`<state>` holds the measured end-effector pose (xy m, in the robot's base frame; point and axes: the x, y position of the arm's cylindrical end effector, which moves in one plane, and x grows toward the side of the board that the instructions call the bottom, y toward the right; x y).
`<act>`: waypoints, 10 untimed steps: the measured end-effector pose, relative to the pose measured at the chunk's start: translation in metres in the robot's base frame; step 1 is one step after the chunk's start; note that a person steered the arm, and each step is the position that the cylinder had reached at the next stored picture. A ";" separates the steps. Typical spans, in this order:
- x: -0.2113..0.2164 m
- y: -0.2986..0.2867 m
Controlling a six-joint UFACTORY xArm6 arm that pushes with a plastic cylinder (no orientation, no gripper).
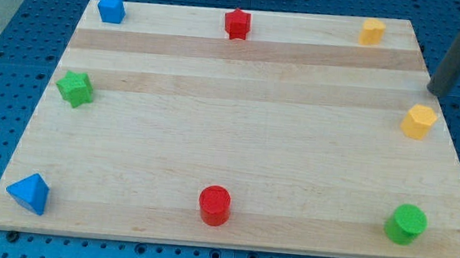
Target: Move the yellow hexagon below the red star
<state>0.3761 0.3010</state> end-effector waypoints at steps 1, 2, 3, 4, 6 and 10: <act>0.029 0.005; 0.059 0.007; 0.080 0.001; 0.088 -0.019; 0.068 -0.021; 0.031 -0.061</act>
<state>0.4067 0.2405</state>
